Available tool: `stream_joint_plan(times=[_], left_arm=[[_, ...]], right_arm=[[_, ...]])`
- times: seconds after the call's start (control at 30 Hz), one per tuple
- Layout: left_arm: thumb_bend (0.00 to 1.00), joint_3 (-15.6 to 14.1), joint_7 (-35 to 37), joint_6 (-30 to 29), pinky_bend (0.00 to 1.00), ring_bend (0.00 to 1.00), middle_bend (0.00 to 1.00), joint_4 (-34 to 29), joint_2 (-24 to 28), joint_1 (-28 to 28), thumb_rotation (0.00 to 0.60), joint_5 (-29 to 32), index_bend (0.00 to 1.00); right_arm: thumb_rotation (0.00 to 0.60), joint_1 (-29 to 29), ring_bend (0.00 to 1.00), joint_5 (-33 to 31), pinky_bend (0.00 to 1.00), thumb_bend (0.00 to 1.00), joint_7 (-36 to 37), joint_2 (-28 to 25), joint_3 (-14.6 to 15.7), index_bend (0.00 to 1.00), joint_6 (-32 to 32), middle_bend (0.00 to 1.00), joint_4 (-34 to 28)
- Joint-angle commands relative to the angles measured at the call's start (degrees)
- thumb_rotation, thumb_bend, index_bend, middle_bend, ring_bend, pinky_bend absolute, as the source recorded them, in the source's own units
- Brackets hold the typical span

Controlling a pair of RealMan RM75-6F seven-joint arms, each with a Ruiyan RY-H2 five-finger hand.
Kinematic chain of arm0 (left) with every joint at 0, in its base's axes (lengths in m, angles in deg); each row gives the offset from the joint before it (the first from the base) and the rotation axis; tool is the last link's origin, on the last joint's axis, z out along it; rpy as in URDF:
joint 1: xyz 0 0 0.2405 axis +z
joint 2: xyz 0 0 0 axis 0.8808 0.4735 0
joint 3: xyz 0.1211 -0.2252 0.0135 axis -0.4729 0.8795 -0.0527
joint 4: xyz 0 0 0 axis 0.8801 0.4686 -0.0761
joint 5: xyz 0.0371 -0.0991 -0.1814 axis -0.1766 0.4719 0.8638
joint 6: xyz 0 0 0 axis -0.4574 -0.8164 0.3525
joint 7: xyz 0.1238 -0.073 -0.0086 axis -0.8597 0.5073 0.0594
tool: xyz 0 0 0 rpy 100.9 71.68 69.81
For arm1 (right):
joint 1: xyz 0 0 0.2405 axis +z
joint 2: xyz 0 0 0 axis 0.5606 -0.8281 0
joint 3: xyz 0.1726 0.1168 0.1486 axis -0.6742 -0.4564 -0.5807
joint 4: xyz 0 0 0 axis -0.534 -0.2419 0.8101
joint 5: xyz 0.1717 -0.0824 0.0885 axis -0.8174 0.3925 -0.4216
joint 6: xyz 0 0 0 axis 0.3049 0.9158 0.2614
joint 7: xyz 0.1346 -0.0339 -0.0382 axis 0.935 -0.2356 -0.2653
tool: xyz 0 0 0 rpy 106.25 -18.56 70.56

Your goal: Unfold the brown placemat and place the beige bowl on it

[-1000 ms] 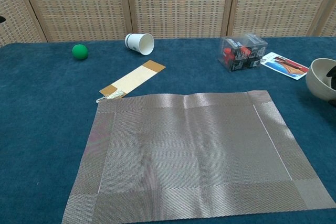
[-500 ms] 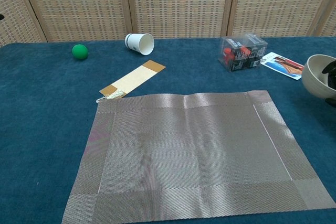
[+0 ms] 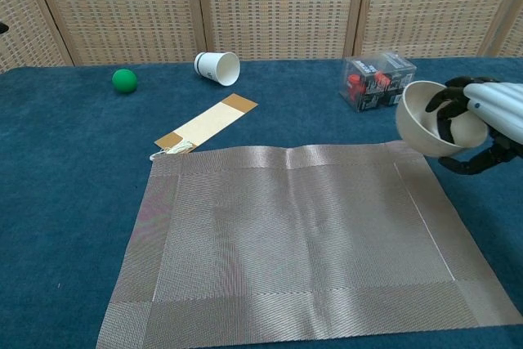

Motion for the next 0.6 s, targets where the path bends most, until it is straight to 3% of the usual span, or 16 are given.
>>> stream_joint_plan(times=[0.03,0.23,0.6], left_arm=[[0.27,0.0,0.3,0.1,0.00,0.00,0.00,0.1,0.0,0.0,0.600,0.1,0.00],[0.27,0.3,2.0,1.0,0.00,0.00,0.00,0.9,0.3,-0.2,0.600,1.2,0.00],[0.26,0.9,2.3,1.4,0.00,0.00,0.00,0.3,2.3,-0.1,0.600,2.5,0.00]], right_arm=[[0.600,1.3,0.10,0.1,0.05,0.50,-3.0,0.6,-0.2,0.70,0.2,0.29,-3.3],[0.600,4.1,0.10,-0.4,0.05,0.50,-8.8,4.1,-0.7,0.70,1.8,0.29,-9.5],[0.600,3.8,0.10,2.4,0.05,0.50,-7.8,7.6,3.2,0.70,0.9,0.29,-9.1]])
